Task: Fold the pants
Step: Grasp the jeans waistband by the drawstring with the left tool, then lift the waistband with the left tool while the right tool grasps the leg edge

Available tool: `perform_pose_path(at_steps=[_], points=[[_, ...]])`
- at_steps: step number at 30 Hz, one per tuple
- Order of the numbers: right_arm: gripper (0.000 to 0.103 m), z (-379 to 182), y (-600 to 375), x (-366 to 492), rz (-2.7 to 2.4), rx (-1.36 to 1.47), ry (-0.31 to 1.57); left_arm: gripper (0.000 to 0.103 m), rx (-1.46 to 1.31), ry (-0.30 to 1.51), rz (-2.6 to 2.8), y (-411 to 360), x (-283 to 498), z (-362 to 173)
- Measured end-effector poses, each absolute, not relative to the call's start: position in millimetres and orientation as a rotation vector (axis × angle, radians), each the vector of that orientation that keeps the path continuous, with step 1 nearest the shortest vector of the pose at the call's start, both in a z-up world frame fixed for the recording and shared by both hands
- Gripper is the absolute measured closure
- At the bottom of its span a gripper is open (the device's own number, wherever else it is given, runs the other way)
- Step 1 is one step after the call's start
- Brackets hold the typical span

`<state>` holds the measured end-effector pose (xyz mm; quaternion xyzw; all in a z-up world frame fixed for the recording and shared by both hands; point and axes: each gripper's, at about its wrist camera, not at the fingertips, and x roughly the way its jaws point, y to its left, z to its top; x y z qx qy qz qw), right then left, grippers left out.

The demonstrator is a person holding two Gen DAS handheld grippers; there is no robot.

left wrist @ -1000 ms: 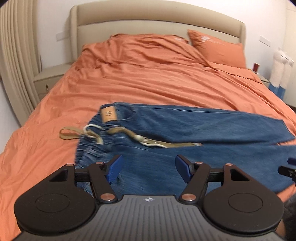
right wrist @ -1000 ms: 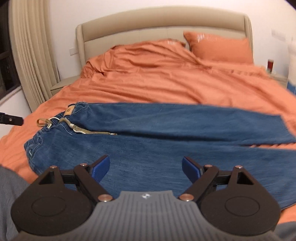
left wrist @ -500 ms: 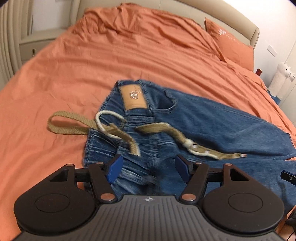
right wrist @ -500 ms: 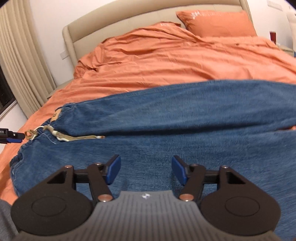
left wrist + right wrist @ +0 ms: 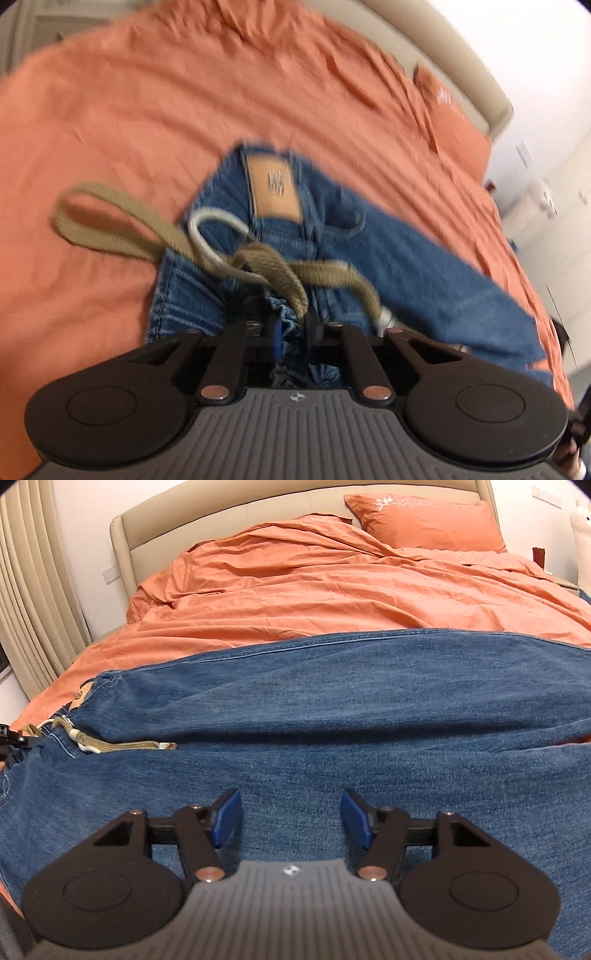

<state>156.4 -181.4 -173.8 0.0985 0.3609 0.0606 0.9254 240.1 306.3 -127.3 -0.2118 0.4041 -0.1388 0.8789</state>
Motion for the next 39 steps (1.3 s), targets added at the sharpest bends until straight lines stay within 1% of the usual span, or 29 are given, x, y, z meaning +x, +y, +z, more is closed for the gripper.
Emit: perform_pose_path(at_steps=[4,6,8,10,13,17,19,22,24,27,30,33,36,37,39], points=[[0.045,-171.1,-183.2,153.7,0.092,0.197,0.723,0.096,-0.283,0.662,-0.197,277.5,193.0,-62.9],[0.045,-169.4,-185.1,152.7,0.071,0.198,0.710,0.096,-0.189,0.649,-0.136,266.0,183.1,-48.5],[0.045,-168.7,-186.3,151.8,0.052,0.192,0.705,0.096,-0.128,0.710,-0.074,264.8,193.5,-60.9],[0.045,-170.1,-185.5,153.7,0.037,0.172,0.725,0.095,-0.138,0.781,-0.040,271.4,210.7,-87.0],[0.044,-170.6,-186.2,153.5,0.017,0.154,0.741,0.095,-0.075,0.834,-0.020,269.6,228.2,-119.4],[0.043,-176.0,-190.3,157.4,-0.009,0.162,0.787,0.093,-0.099,0.908,-0.009,271.7,241.9,-145.8],[0.038,-178.1,-189.5,158.6,-0.006,0.148,0.794,0.090,-0.065,0.920,-0.011,269.3,243.9,-148.2],[0.033,-180.7,-185.1,159.8,0.007,0.111,0.798,0.080,-0.004,0.941,0.003,263.7,244.1,-139.5],[0.033,-180.2,-184.0,159.7,0.009,0.097,0.802,0.074,-0.009,0.923,0.019,256.5,238.0,-127.6],[0.033,-174.8,-189.0,155.0,0.004,0.133,0.810,0.072,0.070,0.883,0.024,243.9,217.7,-103.3],[0.033,-162.8,-198.9,148.5,-0.015,0.180,0.839,0.072,0.156,0.885,-0.033,225.6,192.7,-88.5],[0.033,-149.8,-210.2,139.3,-0.021,0.225,0.883,0.072,0.229,0.907,-0.085,209.8,169.8,-85.5],[0.033,-137.4,-219.0,130.8,-0.021,0.261,0.909,0.072,0.263,0.961,-0.106,197.7,160.6,-99.1],[0.033,-133.7,-221.8,127.3,-0.020,0.267,0.916,0.075,0.280,0.998,-0.095,195.9,160.7,-107.9],[0.033,-125.3,-227.9,120.9,-0.011,0.293,0.927,0.077,0.297,1.069,-0.081,194.6,160.6,-126.3]])
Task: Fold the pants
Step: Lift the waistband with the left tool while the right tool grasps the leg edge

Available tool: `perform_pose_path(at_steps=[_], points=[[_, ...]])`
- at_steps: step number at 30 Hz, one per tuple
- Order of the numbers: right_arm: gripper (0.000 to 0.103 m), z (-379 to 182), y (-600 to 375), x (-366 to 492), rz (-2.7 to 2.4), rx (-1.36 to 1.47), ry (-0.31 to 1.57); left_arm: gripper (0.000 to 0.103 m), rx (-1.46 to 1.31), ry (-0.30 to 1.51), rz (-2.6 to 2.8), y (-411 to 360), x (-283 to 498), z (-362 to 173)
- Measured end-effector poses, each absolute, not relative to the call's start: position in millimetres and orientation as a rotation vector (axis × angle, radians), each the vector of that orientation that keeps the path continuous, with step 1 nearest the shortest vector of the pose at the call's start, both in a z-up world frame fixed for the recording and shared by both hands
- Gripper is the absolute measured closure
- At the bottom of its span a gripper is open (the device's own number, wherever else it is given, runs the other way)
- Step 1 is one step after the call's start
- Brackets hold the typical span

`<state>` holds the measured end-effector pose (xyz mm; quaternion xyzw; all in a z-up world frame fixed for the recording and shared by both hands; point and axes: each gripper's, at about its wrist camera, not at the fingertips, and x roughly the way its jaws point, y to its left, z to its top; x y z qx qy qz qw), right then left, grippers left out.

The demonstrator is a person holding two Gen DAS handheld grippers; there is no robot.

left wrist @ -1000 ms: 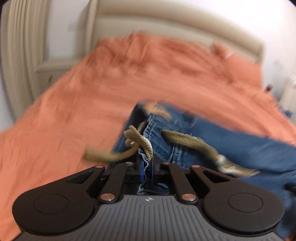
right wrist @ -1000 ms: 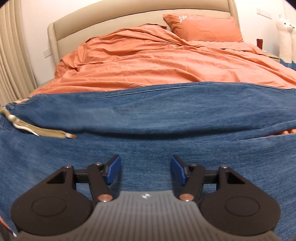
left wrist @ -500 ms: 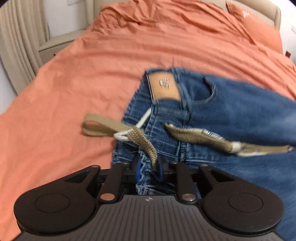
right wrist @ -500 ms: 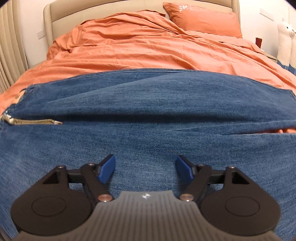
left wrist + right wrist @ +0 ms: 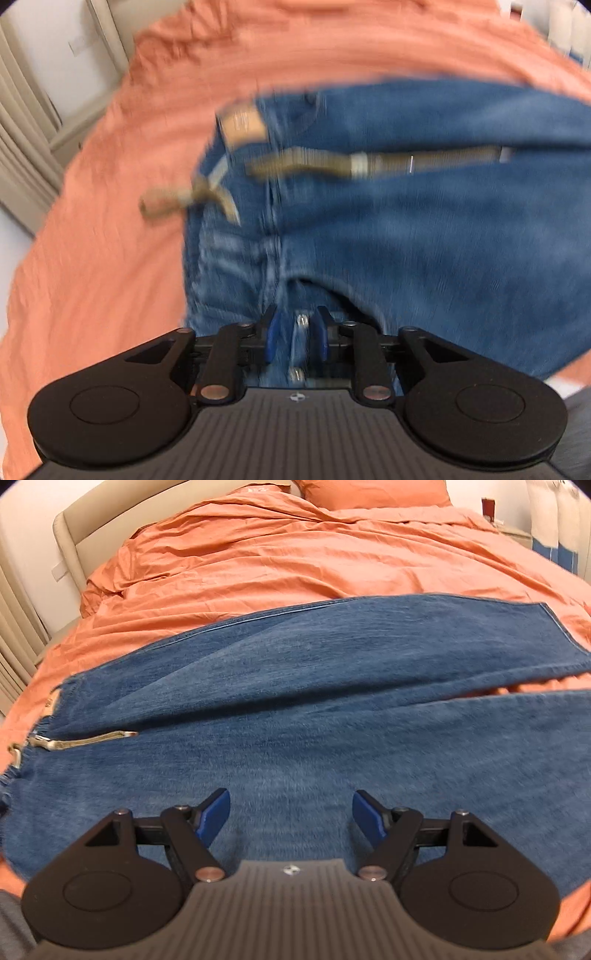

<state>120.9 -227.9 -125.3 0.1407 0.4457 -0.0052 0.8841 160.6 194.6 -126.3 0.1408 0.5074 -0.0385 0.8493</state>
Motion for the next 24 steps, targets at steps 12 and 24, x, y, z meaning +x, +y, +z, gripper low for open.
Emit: perform_pose_path(at_steps=[12,24], points=[[0.021,-34.8,-295.8,68.2,0.047,0.267,0.854,0.078,0.444,1.053,-0.149,177.3,147.7,-89.5],[0.035,-6.4,-422.4,30.9,-0.072,0.118,0.931,0.049,1.063,1.113,-0.481,141.1,103.7,-109.0]])
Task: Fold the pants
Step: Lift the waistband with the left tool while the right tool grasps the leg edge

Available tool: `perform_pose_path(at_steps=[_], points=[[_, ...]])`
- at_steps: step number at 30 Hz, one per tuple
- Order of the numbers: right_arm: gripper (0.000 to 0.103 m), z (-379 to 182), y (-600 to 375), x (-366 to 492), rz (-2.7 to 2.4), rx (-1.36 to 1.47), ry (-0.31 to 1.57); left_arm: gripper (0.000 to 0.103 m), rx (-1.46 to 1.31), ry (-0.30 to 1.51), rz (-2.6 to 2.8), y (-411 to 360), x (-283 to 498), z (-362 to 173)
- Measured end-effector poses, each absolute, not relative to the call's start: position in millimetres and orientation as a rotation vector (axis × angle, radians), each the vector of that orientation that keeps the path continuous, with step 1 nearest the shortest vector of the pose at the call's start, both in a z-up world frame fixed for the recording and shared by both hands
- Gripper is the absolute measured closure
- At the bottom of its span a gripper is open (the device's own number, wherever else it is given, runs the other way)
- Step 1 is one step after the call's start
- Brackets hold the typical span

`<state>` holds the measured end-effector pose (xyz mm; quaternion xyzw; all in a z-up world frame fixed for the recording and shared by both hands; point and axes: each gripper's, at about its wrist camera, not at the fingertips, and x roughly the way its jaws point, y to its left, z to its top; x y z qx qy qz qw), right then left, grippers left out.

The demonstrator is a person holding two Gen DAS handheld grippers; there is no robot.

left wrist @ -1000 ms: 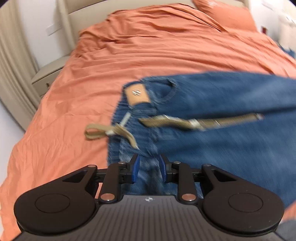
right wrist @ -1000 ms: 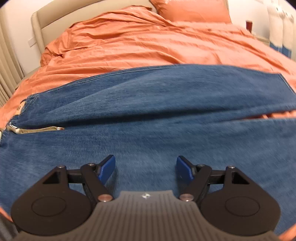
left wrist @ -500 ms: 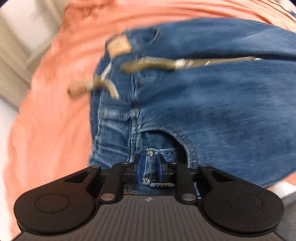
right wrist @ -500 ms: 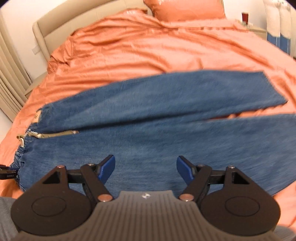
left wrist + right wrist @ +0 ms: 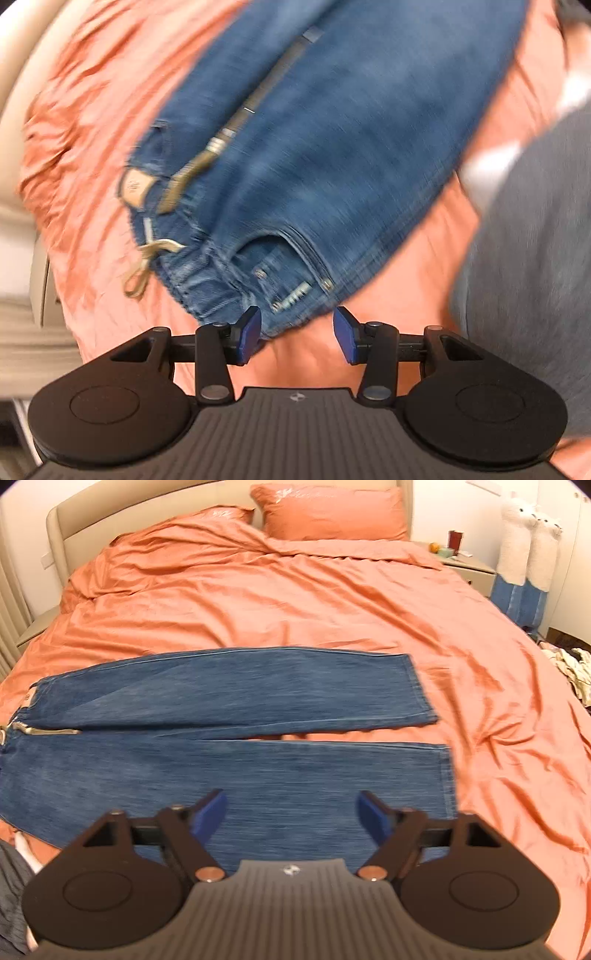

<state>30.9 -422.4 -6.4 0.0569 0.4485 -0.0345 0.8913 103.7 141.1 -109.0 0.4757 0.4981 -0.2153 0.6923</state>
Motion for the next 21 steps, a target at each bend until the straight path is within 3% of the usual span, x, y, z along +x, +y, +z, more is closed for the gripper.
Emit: perform_pose_path(at_steps=[5,8,11,12,21], points=[[0.036,-16.6,-454.1,7.2,-0.065,0.027,0.827,0.049,1.162,1.122,-0.525,134.2,103.7,-138.2],[0.036,-26.1,-463.9,4.3,-0.085,-0.109,0.856,0.049,1.166,1.121,-0.539,131.3,109.8,-153.6],[0.042,-40.0,-475.8,0.1,-0.049,-0.212,0.939,0.049,1.140,1.116,-0.532,131.9,112.9,-160.4],[0.048,-46.0,-478.4,-1.5,-0.041,-0.256,0.962,0.049,1.119,1.115,-0.524,133.2,114.3,-160.7],[0.064,-125.7,-460.9,-8.7,0.165,-0.765,1.047,0.074,0.861,1.086,-0.366,142.6,122.6,-154.0]])
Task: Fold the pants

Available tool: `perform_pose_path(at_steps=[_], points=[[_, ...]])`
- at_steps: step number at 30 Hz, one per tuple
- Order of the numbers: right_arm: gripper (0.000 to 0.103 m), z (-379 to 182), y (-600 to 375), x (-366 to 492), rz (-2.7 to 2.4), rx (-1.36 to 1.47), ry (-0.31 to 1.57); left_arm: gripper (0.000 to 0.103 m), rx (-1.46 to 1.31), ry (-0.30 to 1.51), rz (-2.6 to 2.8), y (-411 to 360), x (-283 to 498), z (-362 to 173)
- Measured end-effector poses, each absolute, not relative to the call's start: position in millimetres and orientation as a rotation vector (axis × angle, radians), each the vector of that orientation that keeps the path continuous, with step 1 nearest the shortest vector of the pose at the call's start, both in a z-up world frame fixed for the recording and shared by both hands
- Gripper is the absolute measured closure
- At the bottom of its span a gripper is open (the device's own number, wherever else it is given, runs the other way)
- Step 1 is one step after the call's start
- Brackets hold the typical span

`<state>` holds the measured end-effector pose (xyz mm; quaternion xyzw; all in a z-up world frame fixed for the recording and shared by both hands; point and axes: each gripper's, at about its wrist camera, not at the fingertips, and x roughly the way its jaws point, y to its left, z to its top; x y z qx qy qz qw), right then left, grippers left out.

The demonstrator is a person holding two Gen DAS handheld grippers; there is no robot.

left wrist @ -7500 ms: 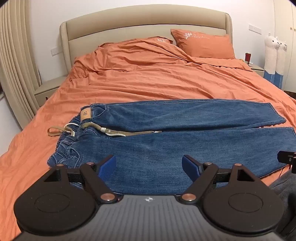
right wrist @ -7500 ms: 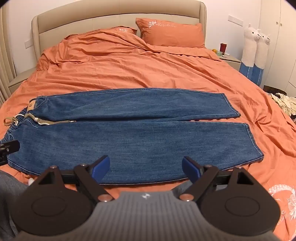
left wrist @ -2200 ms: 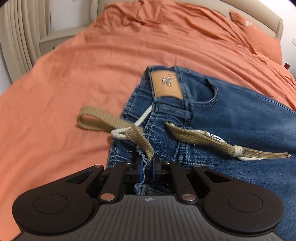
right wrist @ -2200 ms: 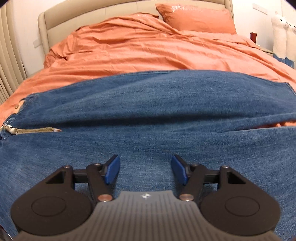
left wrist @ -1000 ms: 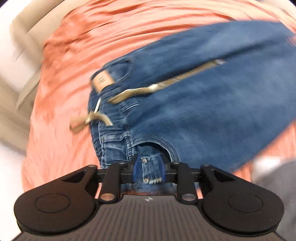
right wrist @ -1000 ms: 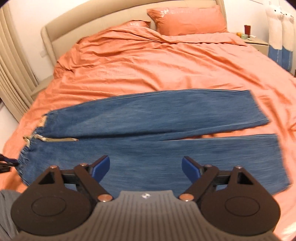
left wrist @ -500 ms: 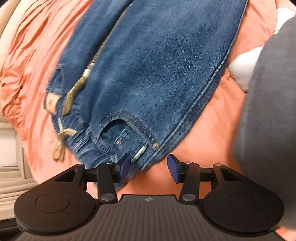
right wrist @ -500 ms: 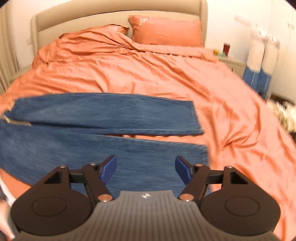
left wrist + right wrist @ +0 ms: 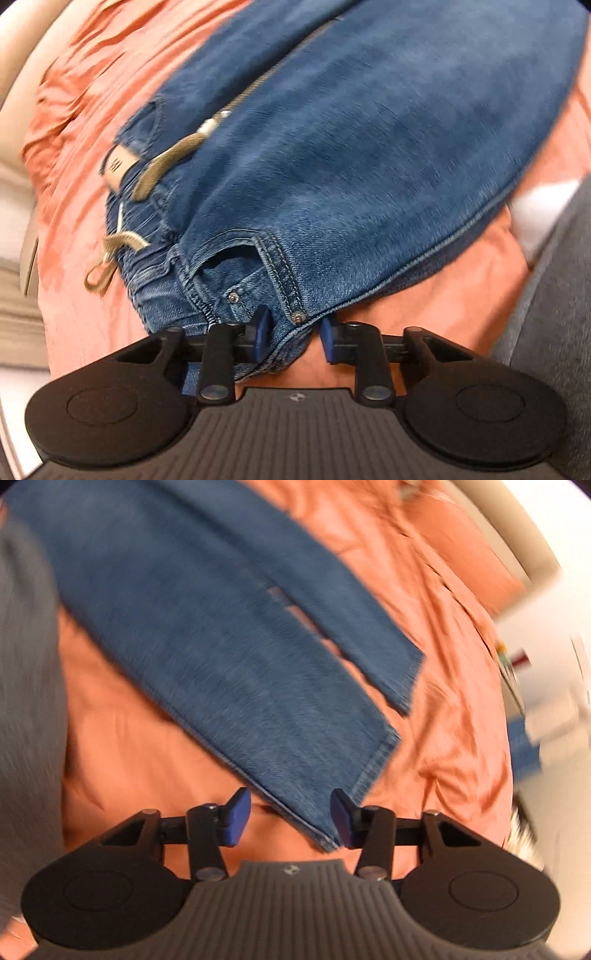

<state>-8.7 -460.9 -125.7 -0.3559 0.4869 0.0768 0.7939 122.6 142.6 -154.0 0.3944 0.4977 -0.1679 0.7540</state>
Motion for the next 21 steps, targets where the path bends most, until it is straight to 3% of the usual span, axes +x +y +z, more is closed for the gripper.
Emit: perform_pose_path(at_steps=[4,6,13,21], points=[[0.077,-156.1,-454.5,-6.3,0.242,-0.937,1.049,0.082,0.809,1.064,-0.298,144.5,123.3,-152.0],[0.078,-163.7,-450.0,-8.7,0.284,-1.002,1.045,0.084,0.791,1.054,-0.265,138.9,122.5,-148.9],[0.103,-175.4,-445.8,-28.1,0.292,-1.118,0.982,0.088,0.726,0.997,-0.170,137.0,117.7,-137.3],[0.103,-147.0,-441.9,-33.5,0.130,-1.098,0.854,0.090,0.576,0.857,-0.030,136.3,114.3,-97.2]])
